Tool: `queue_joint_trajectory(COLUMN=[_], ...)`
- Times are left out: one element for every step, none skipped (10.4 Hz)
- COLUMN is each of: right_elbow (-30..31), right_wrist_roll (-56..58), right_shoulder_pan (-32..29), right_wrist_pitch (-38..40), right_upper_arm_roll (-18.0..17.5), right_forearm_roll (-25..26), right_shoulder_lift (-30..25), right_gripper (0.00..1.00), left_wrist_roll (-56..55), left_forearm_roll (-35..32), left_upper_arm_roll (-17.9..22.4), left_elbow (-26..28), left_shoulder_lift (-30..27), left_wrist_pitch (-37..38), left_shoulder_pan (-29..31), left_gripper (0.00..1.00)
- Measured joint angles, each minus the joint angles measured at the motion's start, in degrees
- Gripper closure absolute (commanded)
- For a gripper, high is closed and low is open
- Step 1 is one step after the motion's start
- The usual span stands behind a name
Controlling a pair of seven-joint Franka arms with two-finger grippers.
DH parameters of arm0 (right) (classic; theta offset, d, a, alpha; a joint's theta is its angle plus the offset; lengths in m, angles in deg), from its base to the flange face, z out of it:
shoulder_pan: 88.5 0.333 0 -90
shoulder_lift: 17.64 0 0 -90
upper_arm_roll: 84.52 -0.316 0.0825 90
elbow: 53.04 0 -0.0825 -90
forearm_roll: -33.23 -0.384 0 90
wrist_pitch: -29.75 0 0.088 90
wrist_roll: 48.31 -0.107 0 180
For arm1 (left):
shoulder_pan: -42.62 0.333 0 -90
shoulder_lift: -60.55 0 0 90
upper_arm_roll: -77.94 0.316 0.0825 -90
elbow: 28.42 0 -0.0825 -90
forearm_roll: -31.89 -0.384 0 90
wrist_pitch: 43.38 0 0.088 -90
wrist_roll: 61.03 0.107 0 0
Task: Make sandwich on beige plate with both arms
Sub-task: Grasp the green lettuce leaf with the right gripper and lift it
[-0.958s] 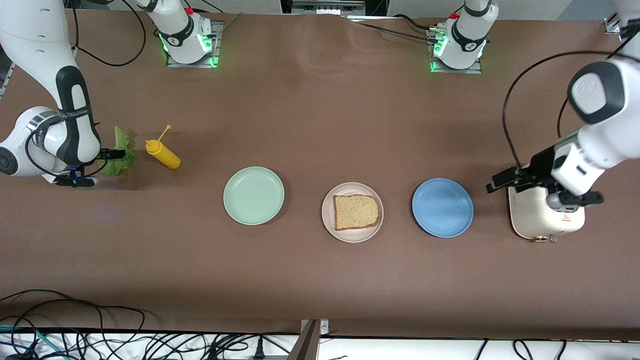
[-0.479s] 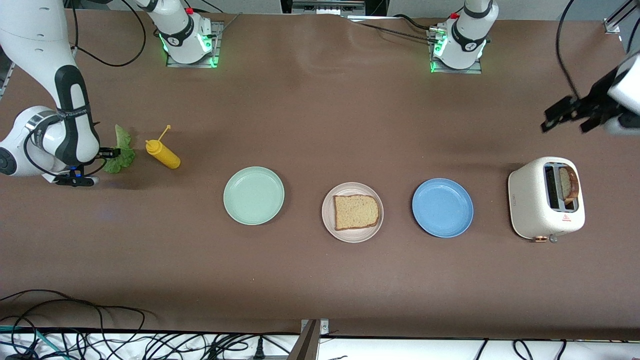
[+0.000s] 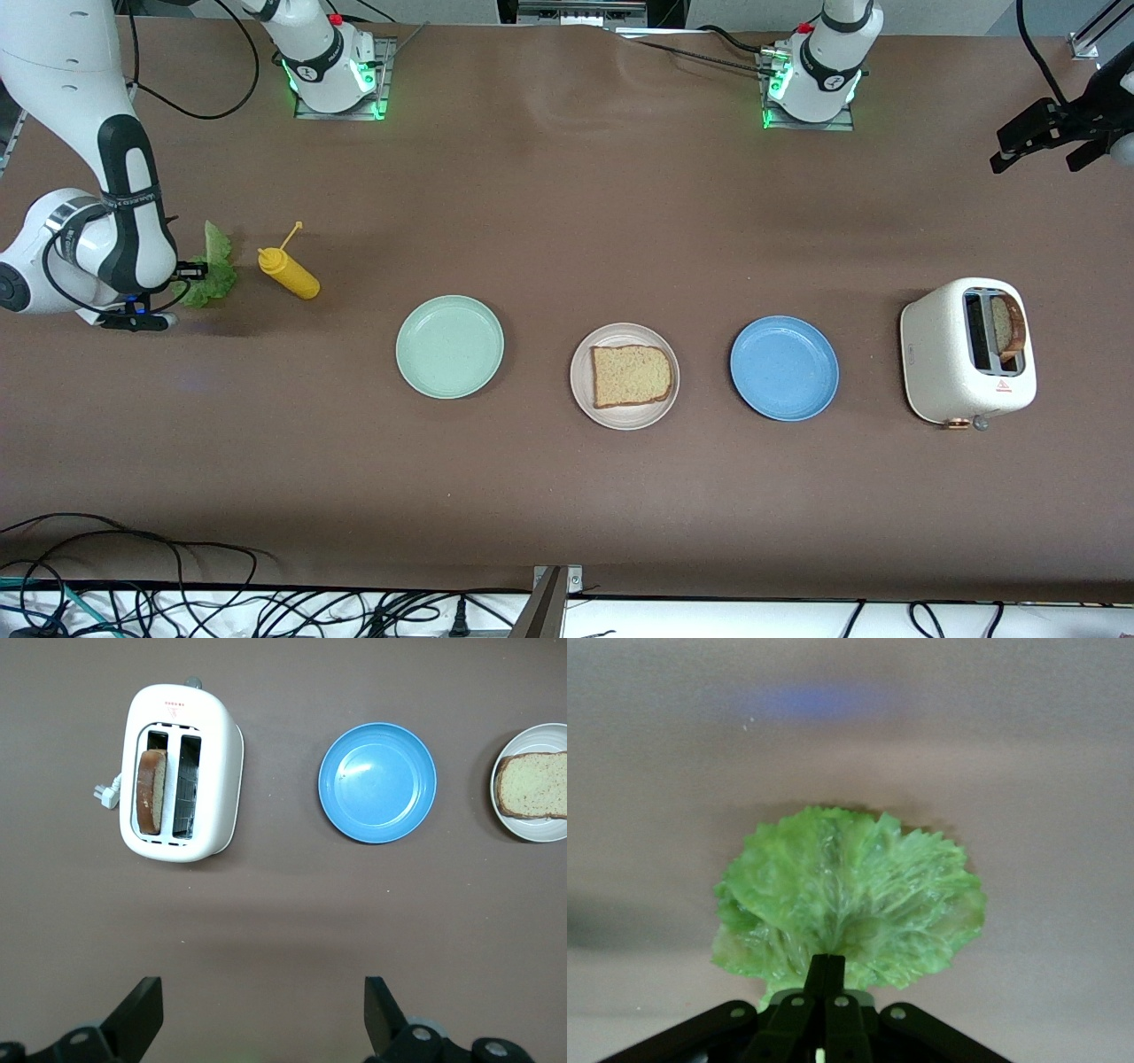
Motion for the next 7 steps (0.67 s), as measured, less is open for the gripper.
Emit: queue_joint_trajectory(right_elbow=[-1.8, -4.5, -7.4, -9.5, -10.4, -10.6, -10.5], right_wrist_roll=[0.0, -0.1, -0.2, -0.2, -0.2, -0.4, -0.7], right_shoulder_pan=[0.0, 0.1, 0.1, 0.1, 0.1, 0.0, -0.1], right_wrist_pitch=[2.9, 6.3, 9.8, 12.2, 13.3, 13.4, 13.3], right_upper_arm_roll=[0.0, 0.2, 0.6, 0.9, 1.1, 1.2, 1.2], right_forearm_roll=[0.0, 0.0, 0.0, 0.0, 0.0, 0.0, 0.0], right_shoulder_lift=[0.0, -0.1, -0.3, -0.6, -0.8, -0.8, -0.4], right_gripper=[1.00, 1.00, 1.00, 1.00, 1.00, 1.00, 1.00], left_wrist_roll=[-0.1, -0.2, -0.4, -0.7, -0.7, -0.8, -0.8], left_forearm_roll=[0.0, 0.0, 0.0, 0.0, 0.0, 0.0, 0.0], left_upper_arm_roll=[-0.2, -0.8, -1.4, -1.6, -1.5, -1.4, -1.1], left_elbow=[0.0, 0.0, 0.0, 0.0, 0.0, 0.0, 0.0], left_shoulder_lift=[0.1, 0.2, 0.2, 0.3, 0.3, 0.4, 0.5], left_wrist_pitch=[0.1, 0.2, 0.2, 0.2, 0.2, 0.2, 0.2], left_shoulder_pan=[0.0, 0.0, 0.0, 0.0, 0.0, 0.0, 0.1], left_gripper=[0.00, 0.00, 0.00, 0.00, 0.00, 0.00, 0.00])
